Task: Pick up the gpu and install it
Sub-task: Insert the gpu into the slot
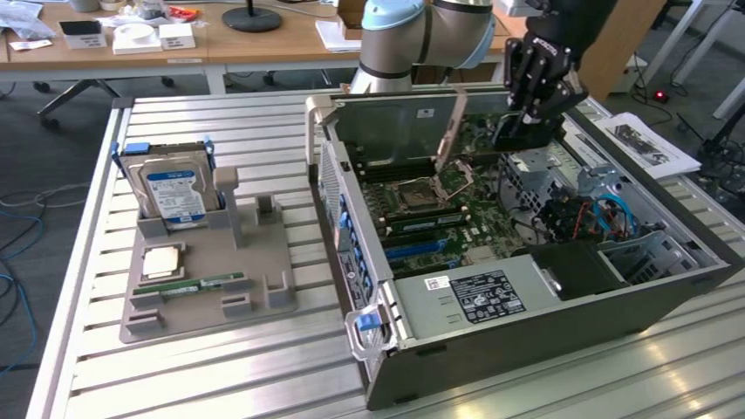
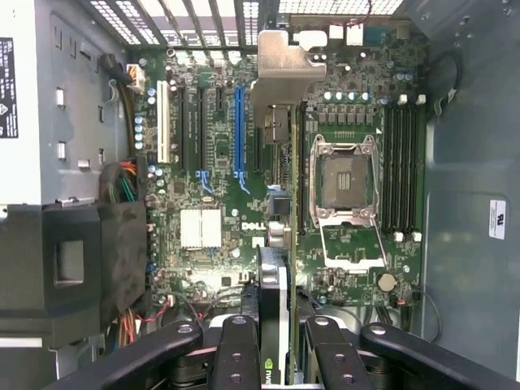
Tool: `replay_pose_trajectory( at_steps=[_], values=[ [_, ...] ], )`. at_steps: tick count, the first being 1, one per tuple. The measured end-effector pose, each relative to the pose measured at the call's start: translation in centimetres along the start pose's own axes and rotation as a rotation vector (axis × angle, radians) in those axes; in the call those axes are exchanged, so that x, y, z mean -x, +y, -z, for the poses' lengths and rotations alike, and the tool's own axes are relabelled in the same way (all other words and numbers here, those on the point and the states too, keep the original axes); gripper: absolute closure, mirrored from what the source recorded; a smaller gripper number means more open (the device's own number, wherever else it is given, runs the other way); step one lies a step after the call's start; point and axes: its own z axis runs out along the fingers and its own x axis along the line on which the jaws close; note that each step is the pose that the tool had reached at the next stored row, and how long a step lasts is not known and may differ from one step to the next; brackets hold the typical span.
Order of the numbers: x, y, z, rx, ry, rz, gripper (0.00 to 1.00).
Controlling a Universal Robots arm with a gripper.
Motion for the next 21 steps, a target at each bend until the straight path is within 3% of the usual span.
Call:
replay_pose_trajectory(
  at_steps=[13, 21],
  values=[
    [0.0, 1.06, -0.51, -0.0001, -0.0008, -0.033, 0.73],
    [0.0, 1.28, -0.58, 0.0, -0.0032, -0.037, 0.73]
  ],
)
